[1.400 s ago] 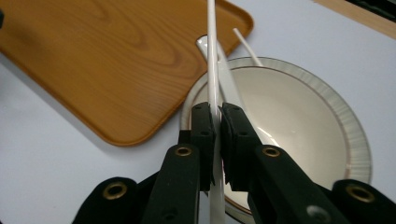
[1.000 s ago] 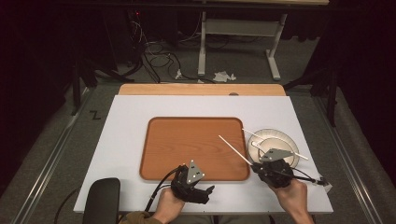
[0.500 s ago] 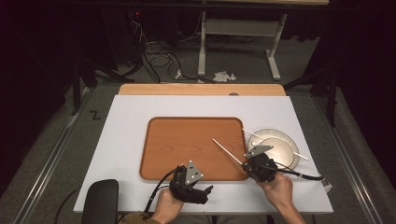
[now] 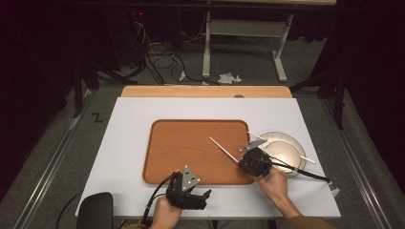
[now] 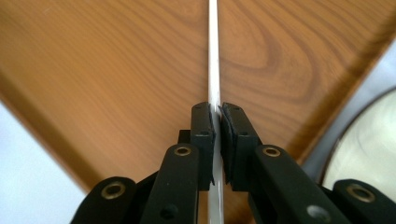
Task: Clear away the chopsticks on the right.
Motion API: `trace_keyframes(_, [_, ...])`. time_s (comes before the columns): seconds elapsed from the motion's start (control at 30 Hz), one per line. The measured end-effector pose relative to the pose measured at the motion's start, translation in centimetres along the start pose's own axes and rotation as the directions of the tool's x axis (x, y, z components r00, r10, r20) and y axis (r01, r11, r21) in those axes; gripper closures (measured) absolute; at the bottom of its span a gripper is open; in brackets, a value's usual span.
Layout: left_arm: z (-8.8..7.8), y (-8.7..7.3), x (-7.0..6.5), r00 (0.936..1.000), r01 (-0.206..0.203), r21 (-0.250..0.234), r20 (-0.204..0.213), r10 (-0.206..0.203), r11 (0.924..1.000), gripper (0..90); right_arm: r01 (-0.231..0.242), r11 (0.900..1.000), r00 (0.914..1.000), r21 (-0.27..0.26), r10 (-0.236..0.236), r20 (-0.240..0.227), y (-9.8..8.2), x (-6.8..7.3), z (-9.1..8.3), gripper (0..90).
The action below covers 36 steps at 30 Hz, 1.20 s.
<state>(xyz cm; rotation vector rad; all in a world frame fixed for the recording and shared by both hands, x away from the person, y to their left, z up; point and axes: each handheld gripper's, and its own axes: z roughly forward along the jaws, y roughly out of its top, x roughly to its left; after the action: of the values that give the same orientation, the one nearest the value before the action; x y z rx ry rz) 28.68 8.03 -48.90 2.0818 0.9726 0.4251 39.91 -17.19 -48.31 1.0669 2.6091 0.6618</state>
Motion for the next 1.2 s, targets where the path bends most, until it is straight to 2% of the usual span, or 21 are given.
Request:
trace_keyframes(0.17, [-0.4,-0.4,0.1,0.9996,0.018,0.004,-0.023,-0.018,0.9998,16.3,-0.011,1.000,0.9998,-0.004,0.011,-0.014,0.9,-0.3,0.6,84.8])
trace_keyframes(0.3, [-0.7,-0.8,0.2,0.9986,0.033,0.003,-0.041,-0.033,0.9994,16.3,0.011,1.000,0.9998,-0.011,-0.011,-0.016,1.4,-0.4,1.0,84.8])
trace_keyframes(0.5, [-1.0,-1.0,0.3,0.9976,0.044,0.001,-0.052,-0.044,0.9990,16.3,0.012,1.000,0.9999,0.007,-0.012,-0.012,1.9,0.0,1.6,84.5])
trace_keyframes(0.53, [-1.1,-1.0,0.3,0.9974,0.047,0.000,-0.054,-0.047,0.9989,16.3,0.030,1.000,0.9995,0.002,-0.030,-0.014,2.0,-0.1,1.8,84.3])
trace_keyframes(0.6, [-1.2,-1.1,0.3,0.9971,0.051,-0.002,-0.057,-0.051,0.9987,16.3,0.016,1.000,0.9998,0.001,-0.016,-0.012,2.0,-0.1,1.8,83.9])
trace_keyframes(0.63, [-1.2,-1.1,0.4,0.9969,0.053,-0.002,-0.059,-0.053,0.9986,16.3,0.028,1.000,0.9995,0.002,-0.028,-0.012,2.1,-0.2,1.8,82.8])
trace_keyframes(0.67, [-1.3,-1.1,0.4,0.9967,0.054,-0.001,-0.060,-0.054,0.9985,16.3,0.024,1.000,0.9997,0.002,-0.024,0.005,2.1,-0.3,1.8,80.3])
trace_keyframes(0.77, [-1.3,-1.2,0.3,0.9964,0.056,-0.002,-0.064,-0.056,0.9984,16.3,0.015,1.000,0.9994,0.005,-0.015,0.032,2.1,-0.4,1.9,80.8])
trace_keyframes(0.83, [-1.3,-1.2,0.3,0.9963,0.058,-0.004,-0.064,-0.058,0.9983,16.3,0.021,1.000,0.9972,0.006,-0.021,0.072,2.1,-0.4,1.9,82.4])
trace_keyframes(0.87, [-1.4,-1.2,0.3,0.9962,0.059,-0.005,-0.064,-0.059,0.9983,16.3,0.021,1.000,0.9972,0.006,-0.021,0.072,2.1,-0.4,1.9,82.4])
trace_keyframes(1.0, [-1.4,-1.2,0.4,0.9964,0.058,-0.006,-0.061,-0.059,0.9983,16.4,0.012,1.000,0.9927,0.005,-0.012,0.120,2.0,-0.5,1.9,82.6])
trace_keyframes(1.2, [-1.4,-1.2,0.3,0.9966,0.055,-0.004,-0.060,-0.055,0.9985,16.3,0.013,1.000,0.9917,0.006,-0.013,0.128,2.0,-0.6,1.9,80.6])
